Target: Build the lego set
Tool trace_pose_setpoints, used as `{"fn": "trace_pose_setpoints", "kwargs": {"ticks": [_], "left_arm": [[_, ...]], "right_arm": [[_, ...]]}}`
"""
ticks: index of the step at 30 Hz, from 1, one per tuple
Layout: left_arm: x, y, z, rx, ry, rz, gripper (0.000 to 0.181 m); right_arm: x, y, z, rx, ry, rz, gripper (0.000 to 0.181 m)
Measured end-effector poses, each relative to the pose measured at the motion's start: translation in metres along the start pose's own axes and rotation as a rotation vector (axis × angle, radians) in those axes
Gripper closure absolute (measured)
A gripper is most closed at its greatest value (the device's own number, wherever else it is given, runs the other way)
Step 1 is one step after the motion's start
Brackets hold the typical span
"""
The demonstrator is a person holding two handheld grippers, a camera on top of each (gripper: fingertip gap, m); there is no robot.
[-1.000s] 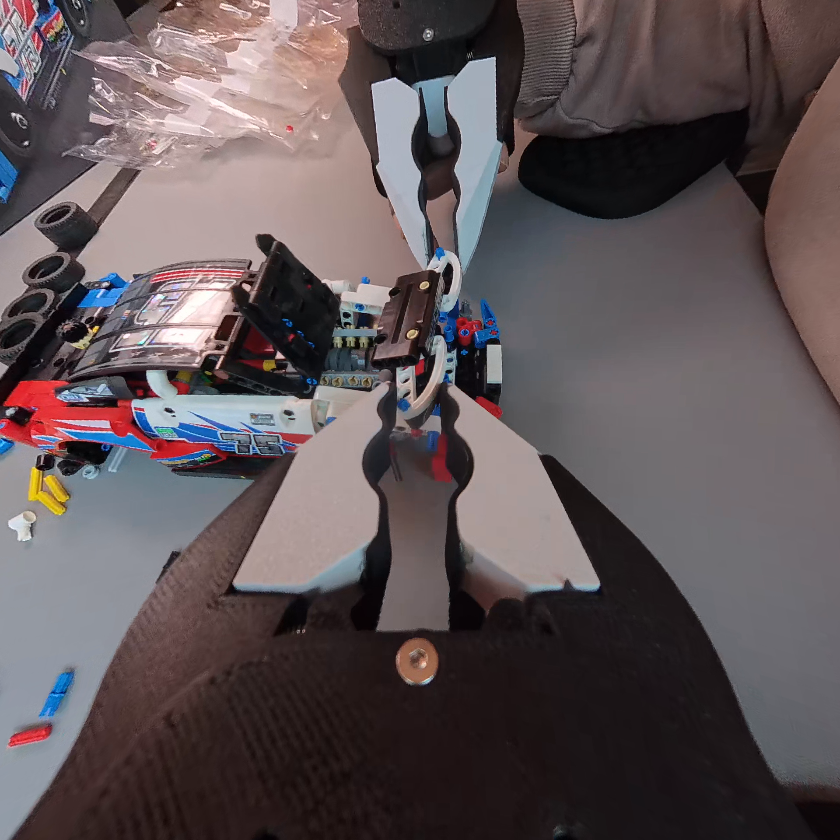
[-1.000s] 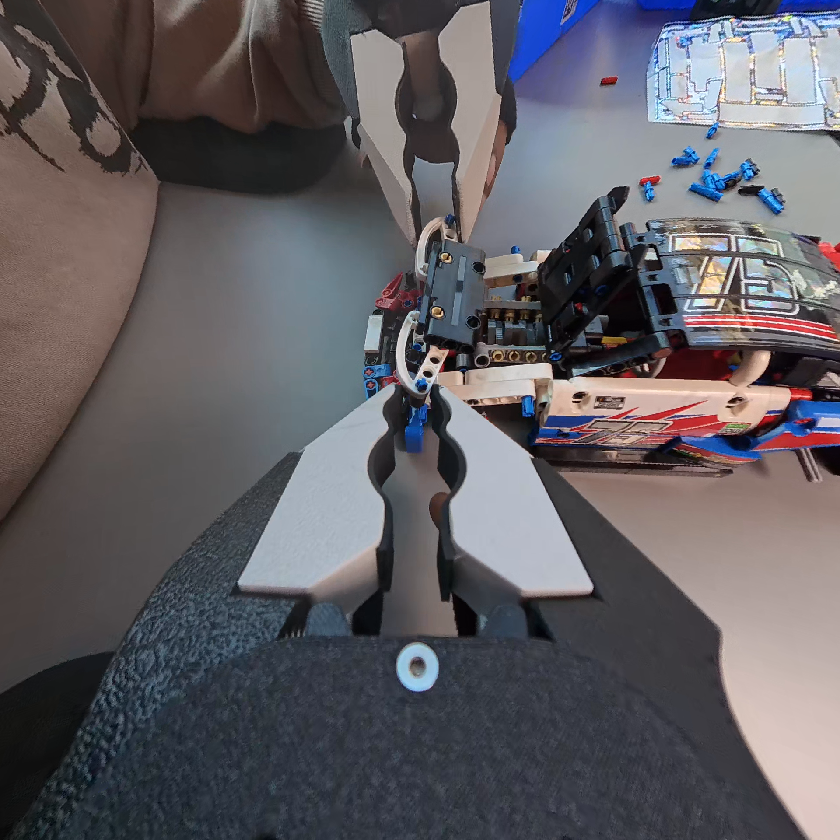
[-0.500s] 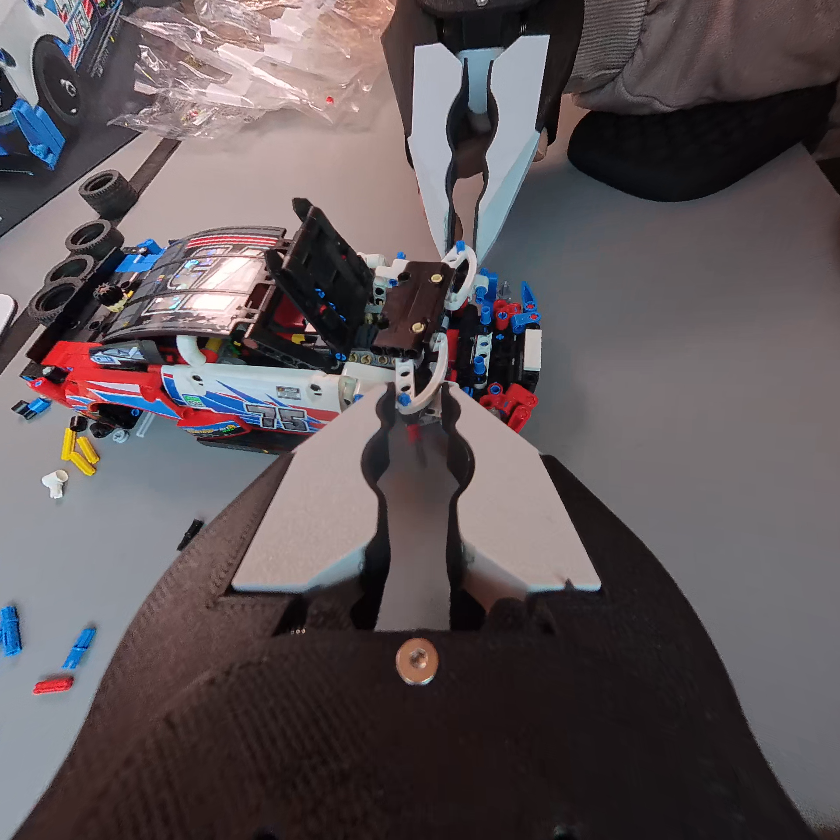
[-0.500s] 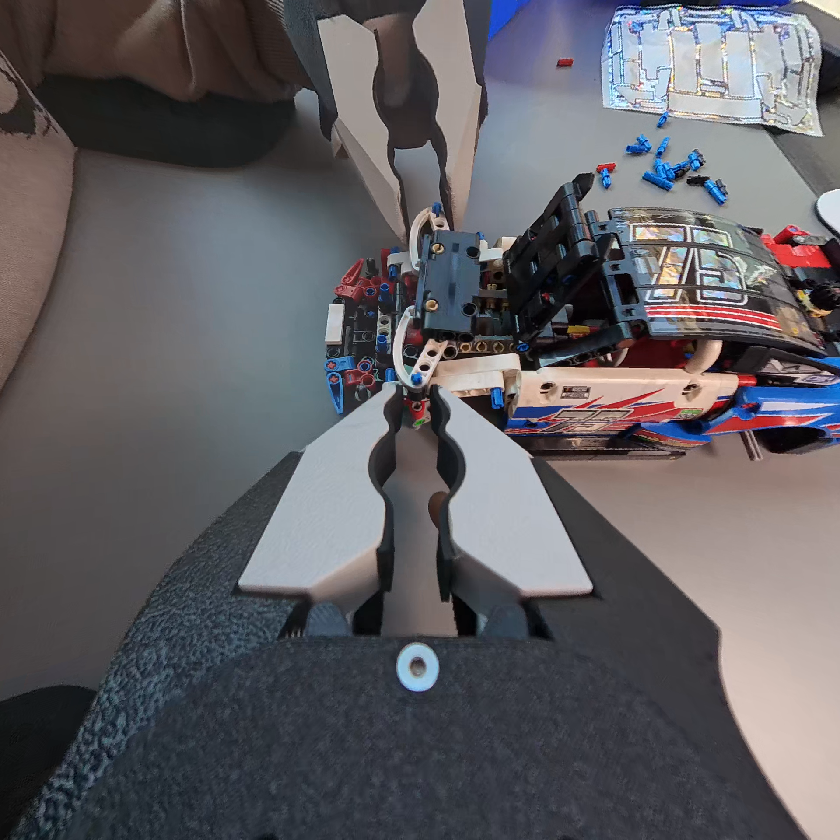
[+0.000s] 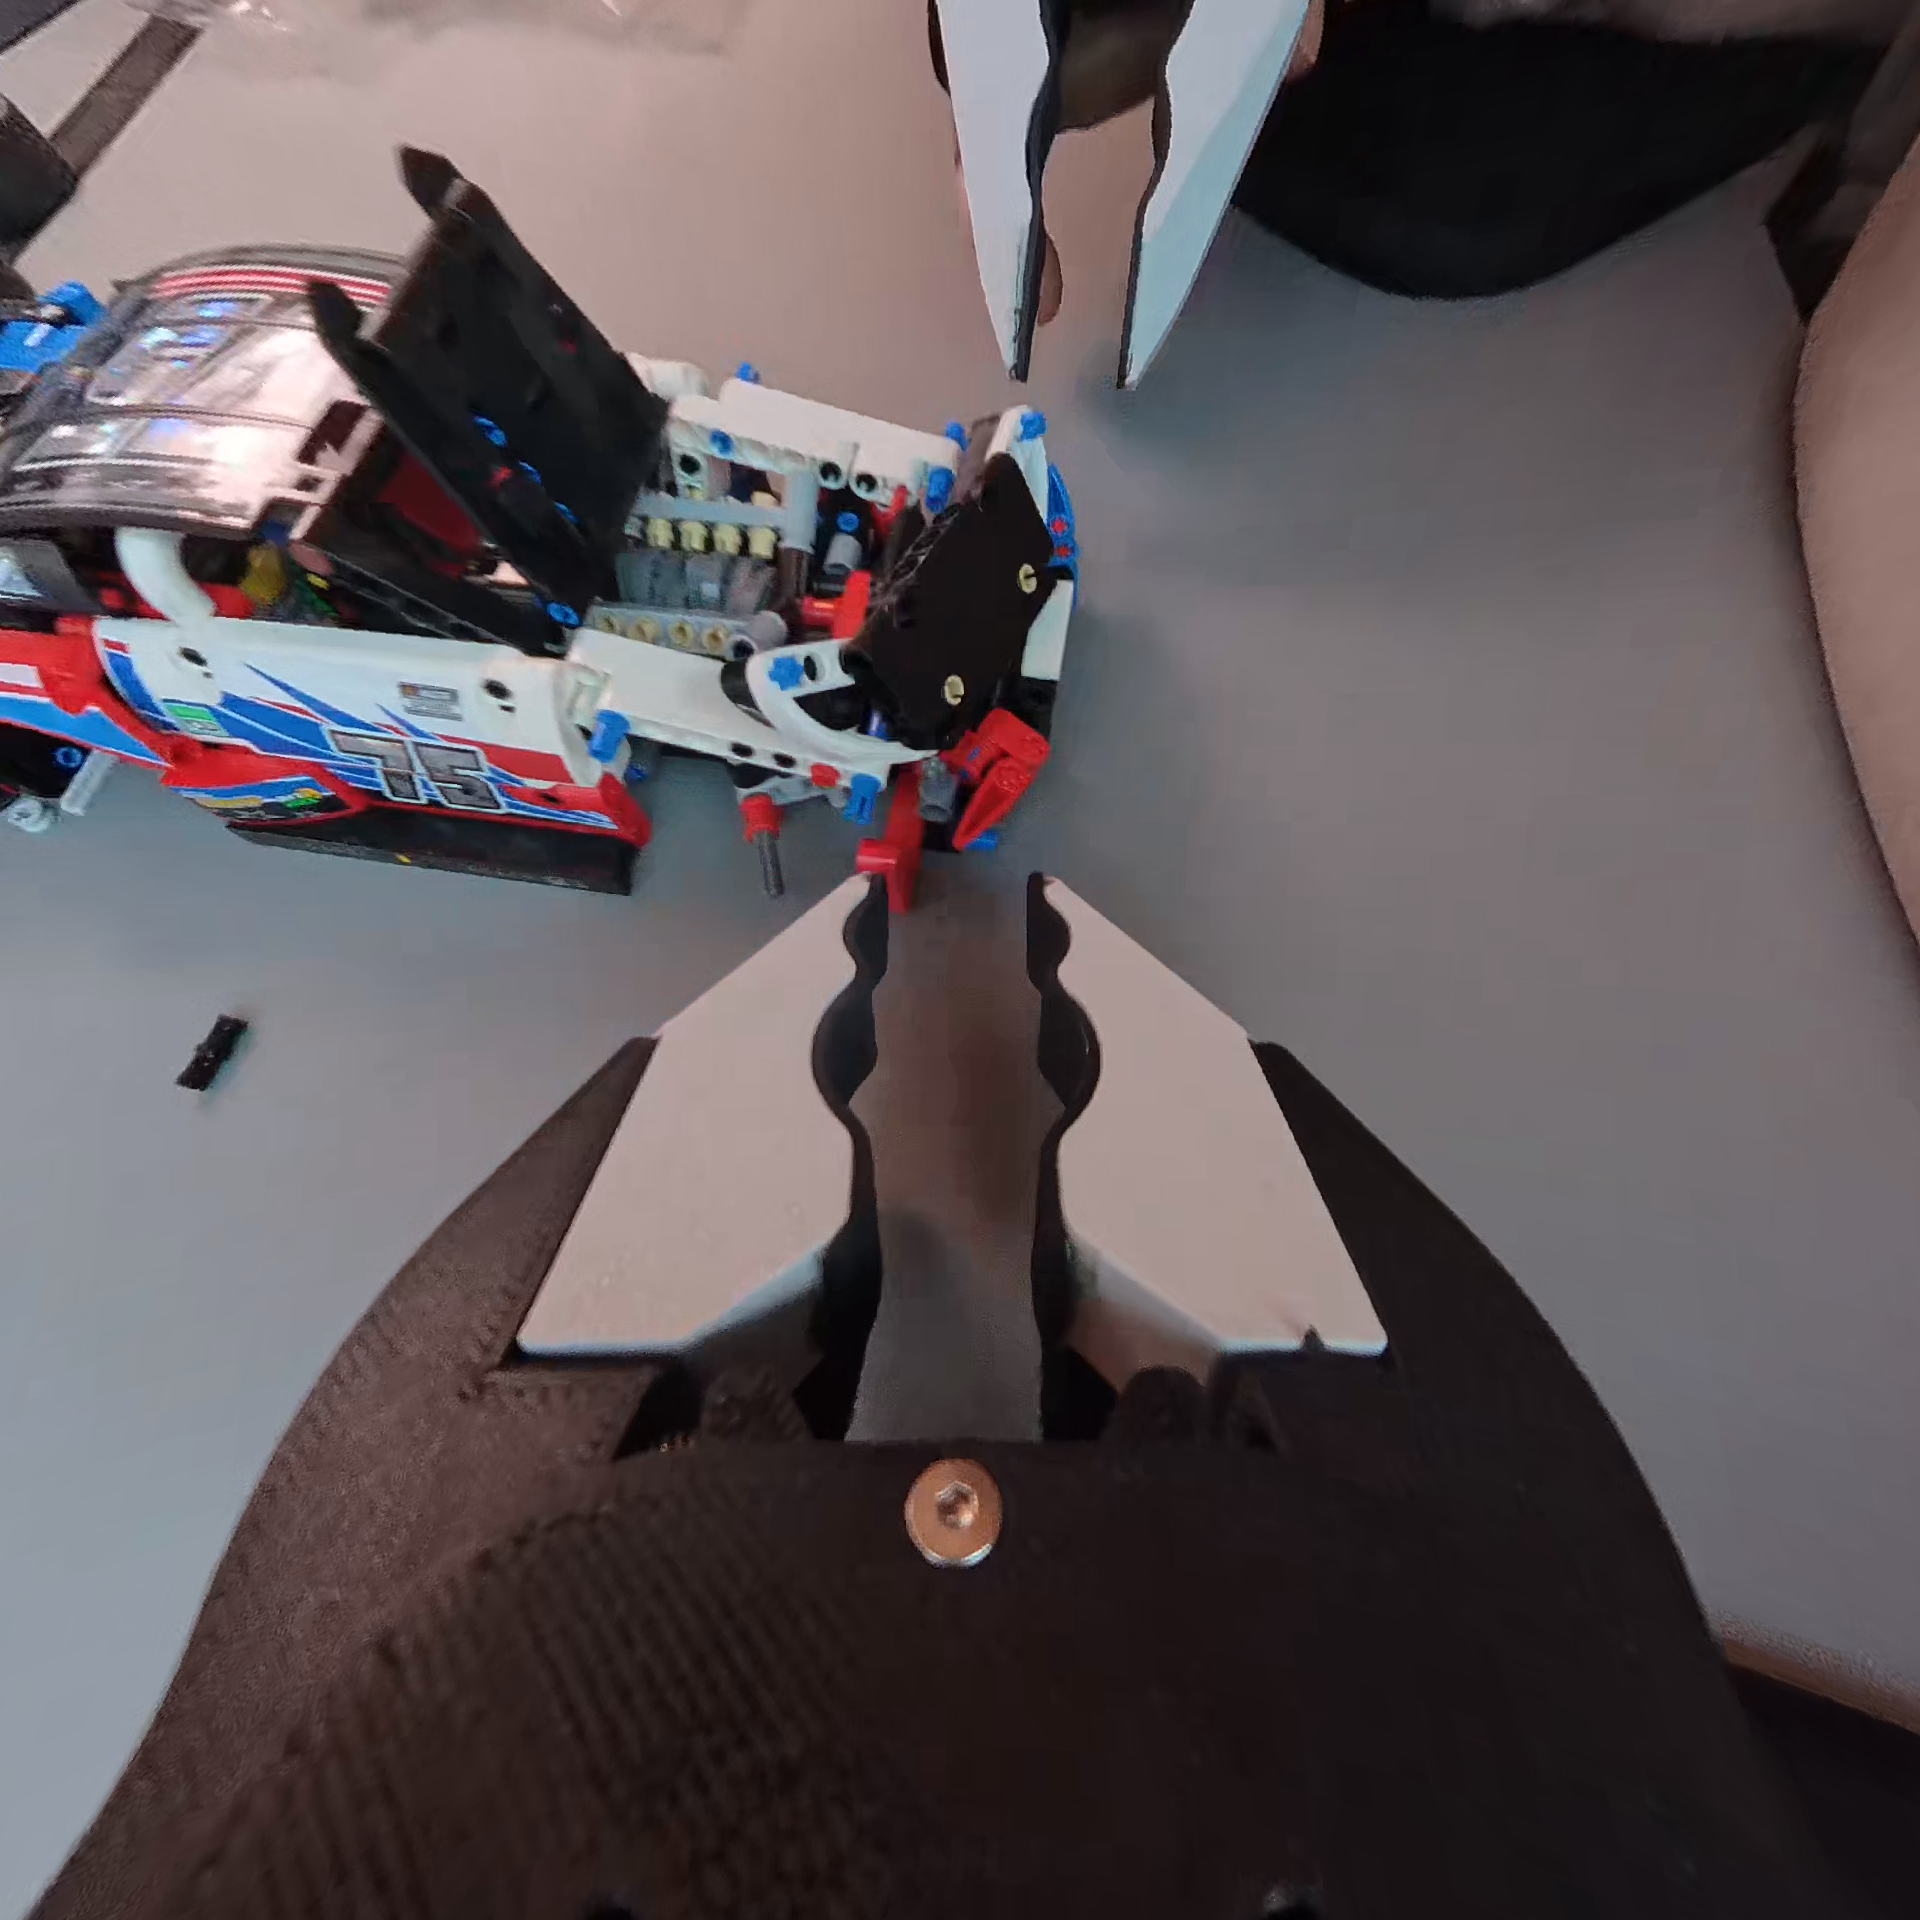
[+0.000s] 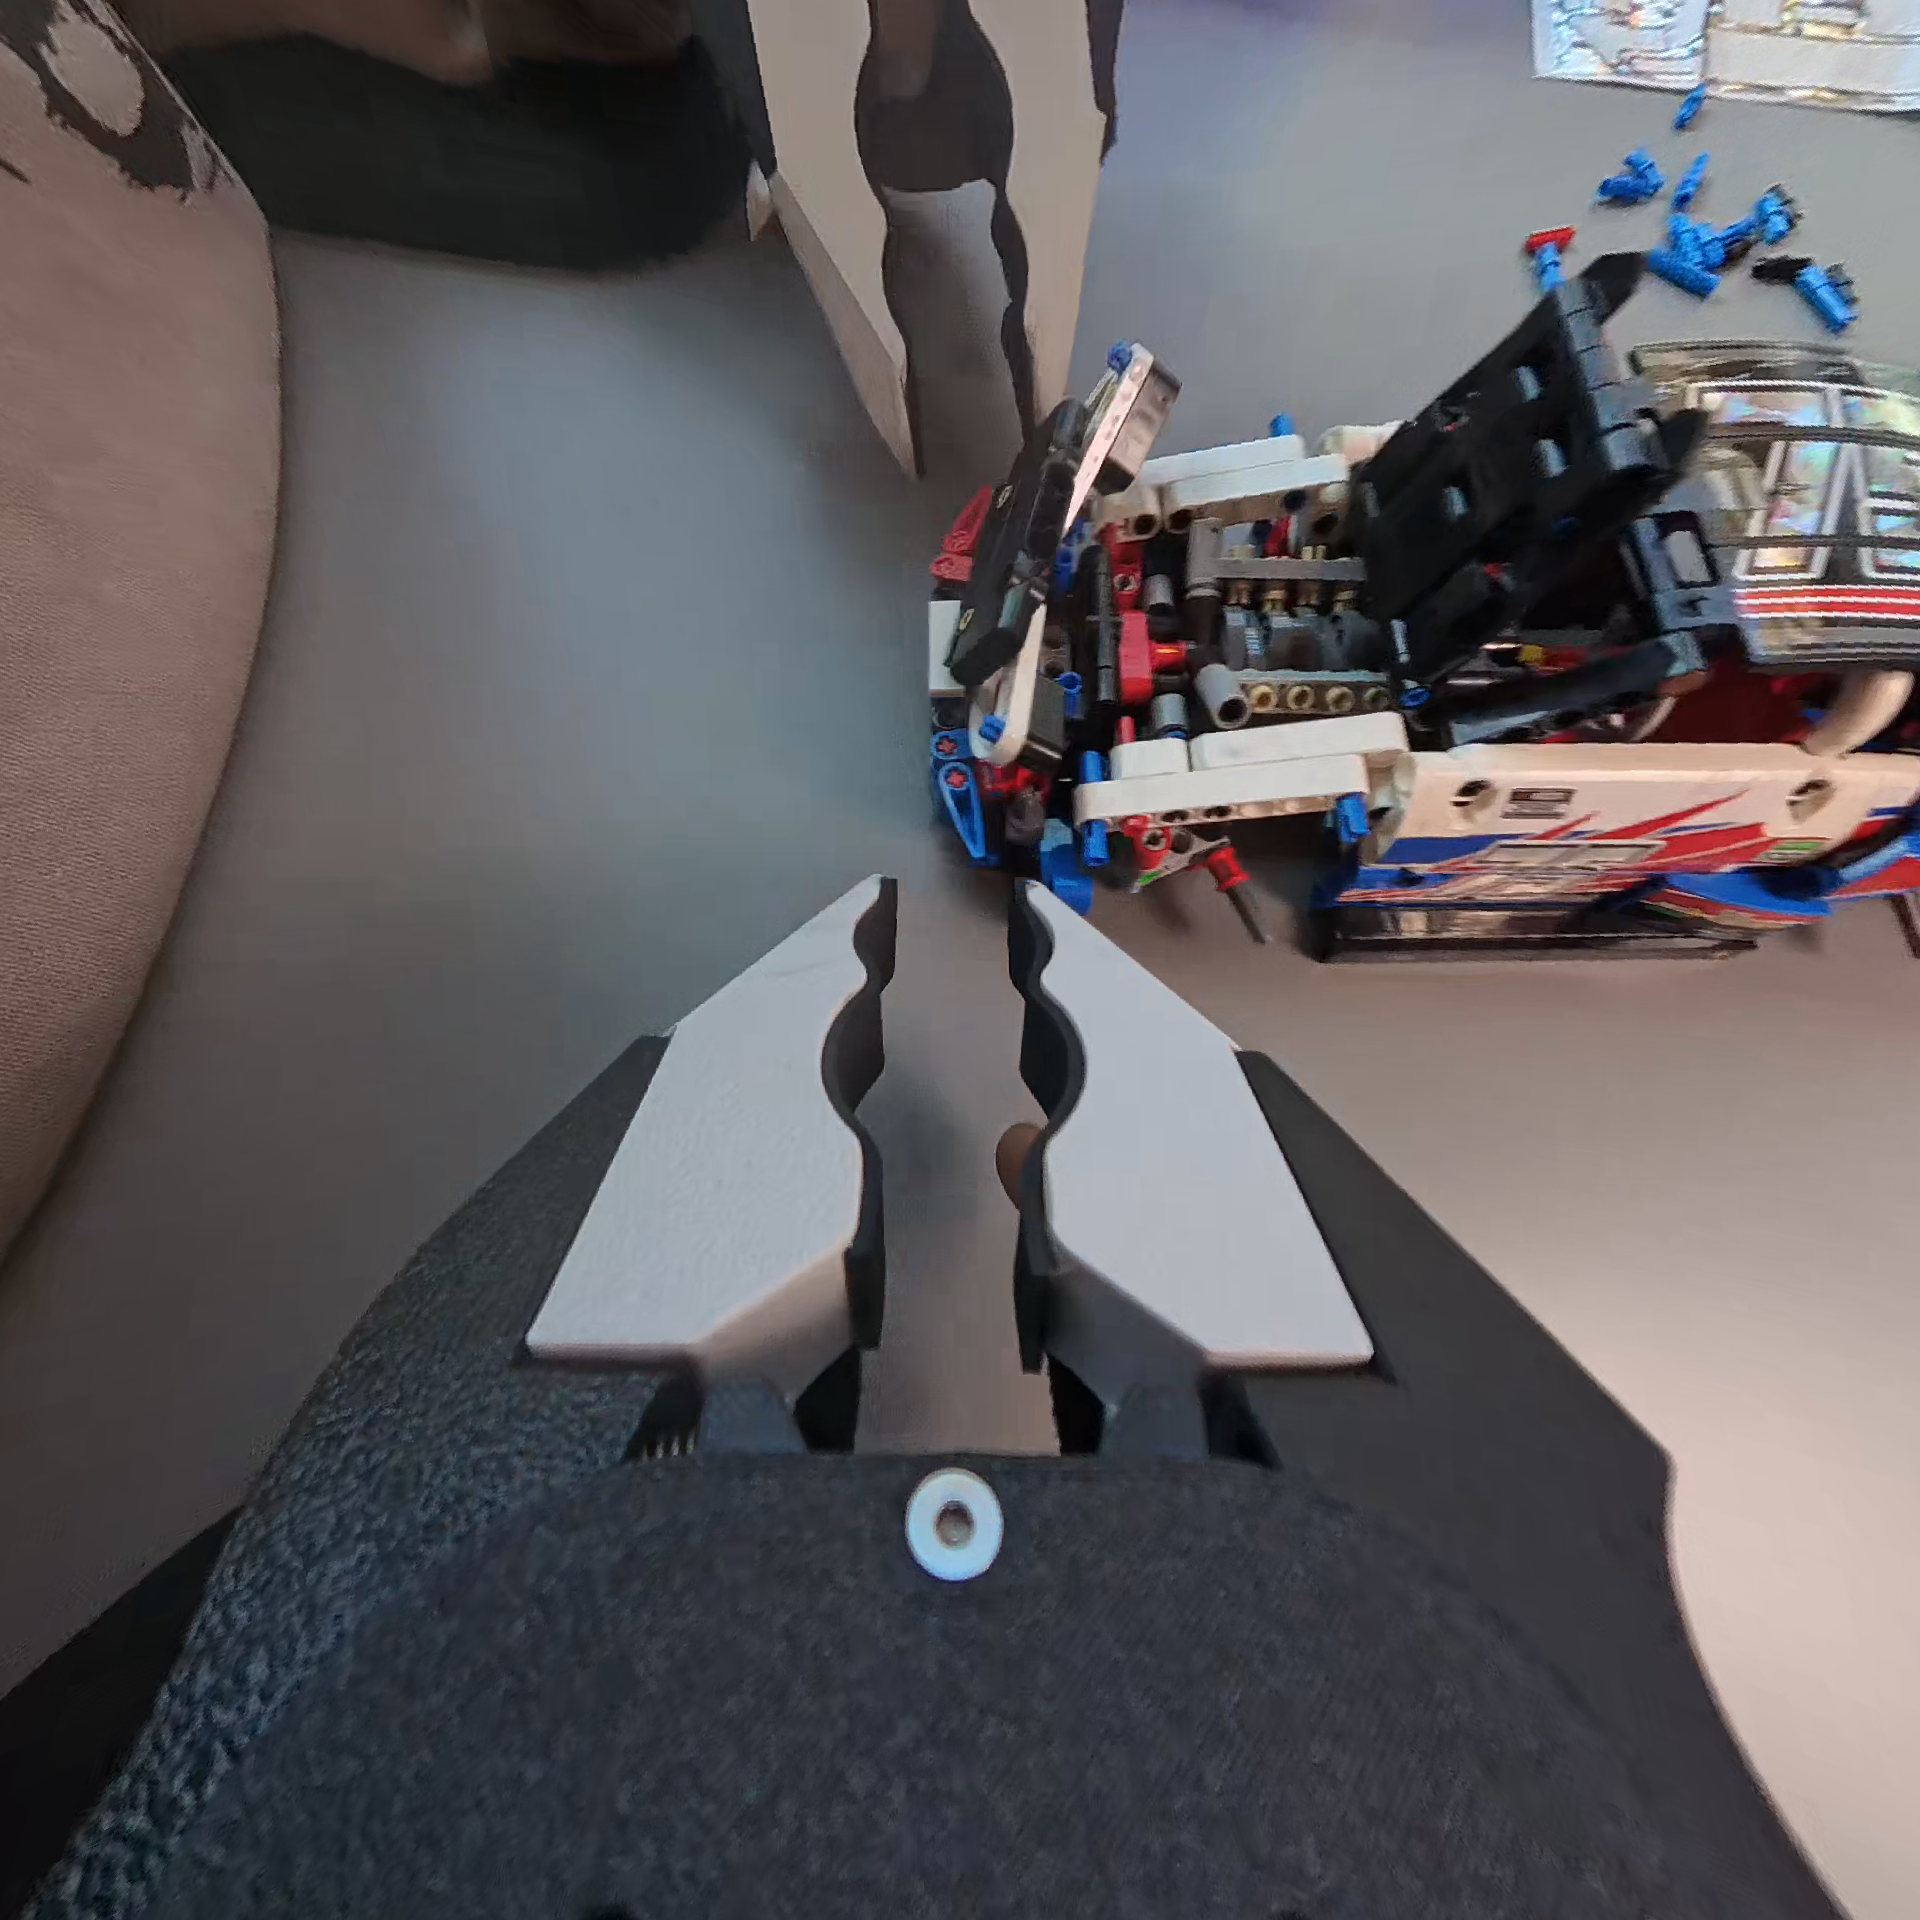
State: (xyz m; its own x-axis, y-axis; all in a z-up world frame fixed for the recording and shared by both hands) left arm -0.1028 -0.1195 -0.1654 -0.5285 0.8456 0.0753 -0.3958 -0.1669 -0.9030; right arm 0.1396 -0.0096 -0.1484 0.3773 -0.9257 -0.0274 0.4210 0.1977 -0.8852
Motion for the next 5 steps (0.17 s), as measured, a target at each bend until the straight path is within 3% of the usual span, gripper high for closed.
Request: {"fn": "trace_pose_setpoints", "kwargs": {"ticks": [5], "left_arm": [[-0.006,0.0,-0.016,0.1,-0.033,-0.073,0.159]], "right_arm": [[0.001,0.005,-0.019,0.096,0.04,0.017,0.167]]}}
Point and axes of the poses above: each gripper's, where its closed fingertips meet, z back along the fingers, y out of its underside, x = y × z across the jaws, the point moved 10 cm from there along z, back along the fingers, and after that the axes turned 11 degrees about -x, right-handed, at the moved point
